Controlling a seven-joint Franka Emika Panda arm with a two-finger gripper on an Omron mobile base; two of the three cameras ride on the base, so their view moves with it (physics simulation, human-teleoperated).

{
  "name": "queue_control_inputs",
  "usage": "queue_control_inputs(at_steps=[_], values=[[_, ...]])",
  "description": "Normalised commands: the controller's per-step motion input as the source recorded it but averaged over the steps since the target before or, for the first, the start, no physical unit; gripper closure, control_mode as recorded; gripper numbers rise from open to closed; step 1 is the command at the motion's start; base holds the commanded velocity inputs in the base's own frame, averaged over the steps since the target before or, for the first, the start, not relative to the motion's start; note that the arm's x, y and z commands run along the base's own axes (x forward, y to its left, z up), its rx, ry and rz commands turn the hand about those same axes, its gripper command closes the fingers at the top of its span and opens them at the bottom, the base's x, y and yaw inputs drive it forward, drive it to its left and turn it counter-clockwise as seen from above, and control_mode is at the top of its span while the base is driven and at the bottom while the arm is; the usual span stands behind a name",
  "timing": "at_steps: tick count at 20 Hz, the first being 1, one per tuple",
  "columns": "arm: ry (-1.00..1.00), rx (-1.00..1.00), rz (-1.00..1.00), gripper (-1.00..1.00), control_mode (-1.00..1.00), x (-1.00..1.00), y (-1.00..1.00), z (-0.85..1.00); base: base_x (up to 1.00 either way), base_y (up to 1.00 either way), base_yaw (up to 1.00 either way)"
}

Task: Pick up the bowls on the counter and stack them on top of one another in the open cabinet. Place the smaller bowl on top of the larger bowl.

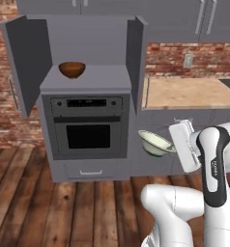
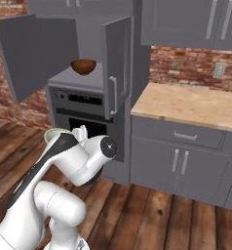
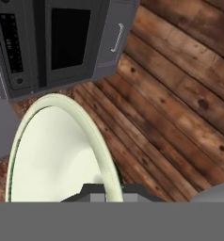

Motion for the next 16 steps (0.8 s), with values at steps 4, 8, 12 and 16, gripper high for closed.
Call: queue_control_inputs(at_steps=[4,8,12,16], values=[[0.00,0.00,0.00,1.00,1.00,0.00,0.00,0.00,0.62,0.18,-0.04],[0.00,0.00,0.00,1.00,1.00,0.00,0.00,0.00,0.53,0.33,-0.03],[0.00,0.00,0.00,1.00,1.00,0.00,0.00,0.00,0.39,0.55,0.00],[0.00,0.00,0.00,1.00,1.00,0.00,0.00,0.00,0.38,0.60,0.00]])
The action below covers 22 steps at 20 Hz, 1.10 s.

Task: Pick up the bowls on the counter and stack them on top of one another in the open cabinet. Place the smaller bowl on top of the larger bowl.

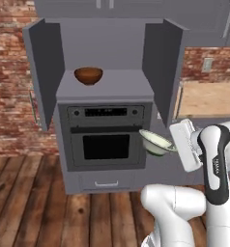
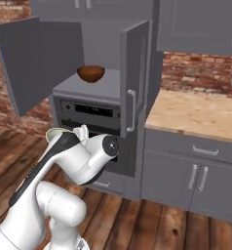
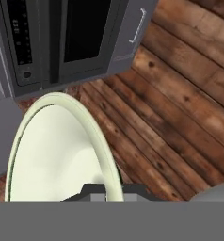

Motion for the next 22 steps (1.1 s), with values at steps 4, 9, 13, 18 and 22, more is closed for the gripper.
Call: queue_control_inputs(at_steps=[4,9,13,18,22], values=[[0.00,0.00,0.00,1.00,1.00,0.00,0.00,0.00,0.39,0.59,0.00],[0.00,0.00,0.00,1.00,1.00,0.00,0.00,0.00,0.49,0.42,-0.01],[0.00,0.00,0.00,1.00,1.00,0.00,0.00,0.00,0.61,0.19,-0.04],[0.00,0.00,0.00,1.00,1.00,0.00,0.00,0.00,0.62,0.09,-0.01],[0.00,0.00,0.00,1.00,1.00,0.00,0.00,0.00,0.62,0.12,-0.02]])
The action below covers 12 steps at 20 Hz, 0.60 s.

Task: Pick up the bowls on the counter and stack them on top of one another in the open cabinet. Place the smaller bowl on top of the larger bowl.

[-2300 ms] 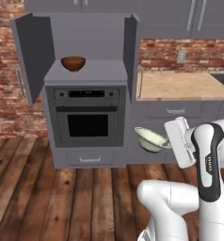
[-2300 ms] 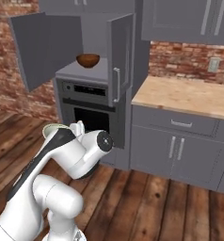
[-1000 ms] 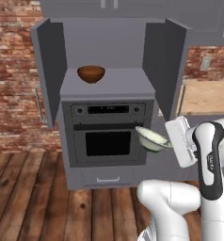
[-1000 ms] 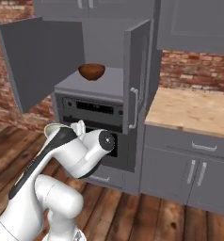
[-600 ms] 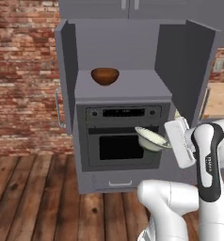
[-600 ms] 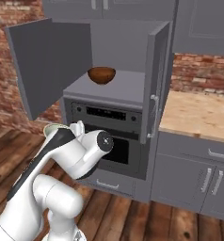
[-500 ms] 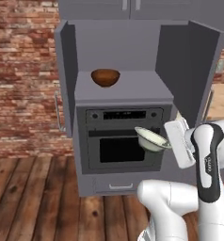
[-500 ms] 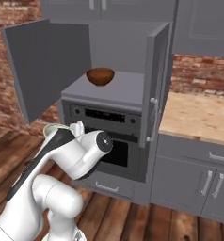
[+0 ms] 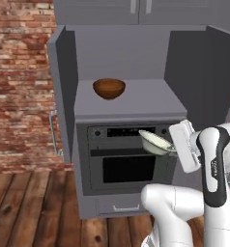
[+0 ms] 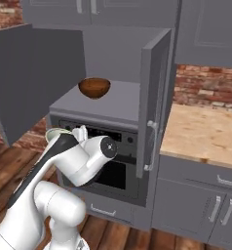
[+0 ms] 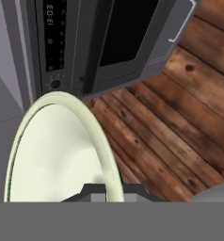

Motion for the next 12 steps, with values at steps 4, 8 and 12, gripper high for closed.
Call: queue_control_inputs(at_steps=[4,8,12], values=[[0.00,0.00,0.00,1.00,1.00,0.00,0.00,0.00,0.62,0.15,-0.02],[0.00,0.00,0.00,1.00,1.00,0.00,0.00,0.00,0.62,0.14,-0.02],[0.00,0.00,0.00,1.00,1.00,0.00,0.00,0.00,0.61,0.22,-0.04]])
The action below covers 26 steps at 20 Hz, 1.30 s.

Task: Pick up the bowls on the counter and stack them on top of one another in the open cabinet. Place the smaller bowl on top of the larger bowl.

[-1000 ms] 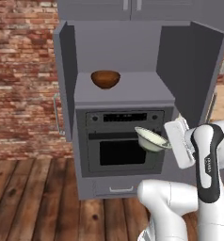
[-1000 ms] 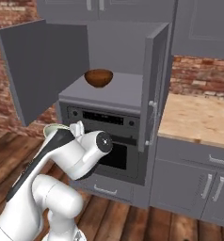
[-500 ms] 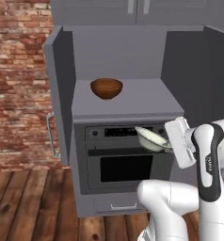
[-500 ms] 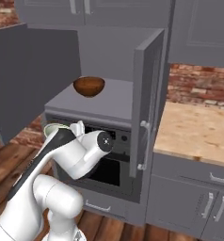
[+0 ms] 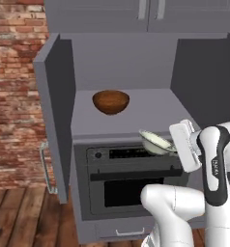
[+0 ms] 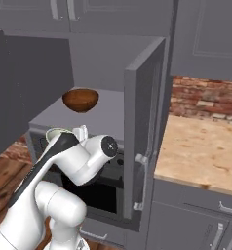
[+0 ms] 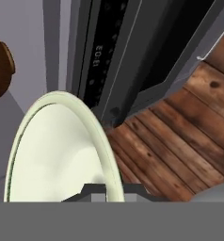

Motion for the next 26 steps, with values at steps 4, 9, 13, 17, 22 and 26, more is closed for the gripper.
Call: queue_control_inputs(at_steps=[4,9,13,17,22,26], values=[[0.00,0.00,0.00,1.00,1.00,0.00,0.00,0.00,0.50,0.38,-0.05],[0.00,0.00,0.00,1.00,1.00,0.00,0.00,0.00,0.43,0.42,-0.05],[0.00,0.00,0.00,1.00,1.00,0.00,0.00,0.00,0.47,0.33,-0.06],[0.00,0.00,0.00,1.00,1.00,0.00,0.00,0.00,0.53,0.08,-0.02],[0.00,0.00,0.00,1.00,1.00,0.00,0.00,0.00,0.62,0.00,0.00],[0.00,0.00,0.00,1.00,1.00,0.00,0.00,0.00,0.62,0.00,0.00]])
